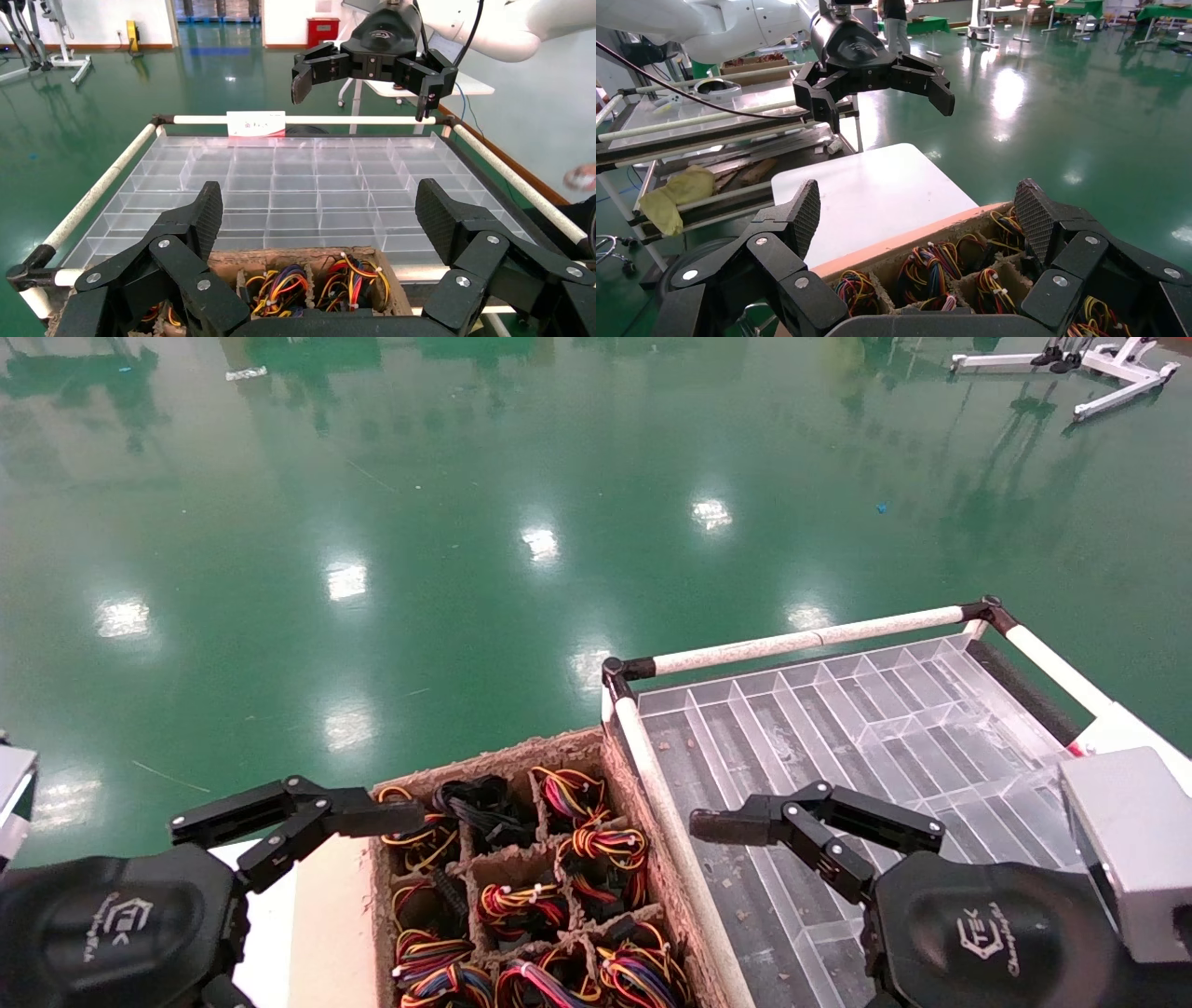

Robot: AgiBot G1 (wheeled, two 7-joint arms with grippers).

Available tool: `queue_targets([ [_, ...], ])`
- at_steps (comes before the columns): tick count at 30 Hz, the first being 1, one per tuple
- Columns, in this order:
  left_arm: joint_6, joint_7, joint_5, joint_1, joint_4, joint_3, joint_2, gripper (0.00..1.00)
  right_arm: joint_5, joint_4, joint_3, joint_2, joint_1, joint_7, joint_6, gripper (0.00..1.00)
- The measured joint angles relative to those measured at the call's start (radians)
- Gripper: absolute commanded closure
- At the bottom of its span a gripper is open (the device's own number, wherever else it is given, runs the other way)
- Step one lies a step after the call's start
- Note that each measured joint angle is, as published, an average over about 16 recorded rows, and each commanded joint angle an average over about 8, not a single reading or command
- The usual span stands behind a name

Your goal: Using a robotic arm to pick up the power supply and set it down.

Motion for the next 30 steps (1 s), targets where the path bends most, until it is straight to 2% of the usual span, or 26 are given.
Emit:
queue_targets([
  [4,0.0,0.0,0.0,0.0,0.0,0.0,0.0,0.01,0.0,0.0,0.0,0.0,0.0,0.0,0.0,0.0],
  [12,0.0,0.0,0.0,0.0,0.0,0.0,0.0,0.98,0.0,0.0,0.0,0.0,0.0,0.0,0.0,0.0],
  [13,0.0,0.0,0.0,0.0,0.0,0.0,0.0,1.0,0.0,0.0,0.0,0.0,0.0,0.0,0.0,0.0],
  [30,0.0,0.0,0.0,0.0,0.0,0.0,0.0,1.0,-0.003,0.0,-0.001,0.001,-0.001,0.0,0.001,0.0],
])
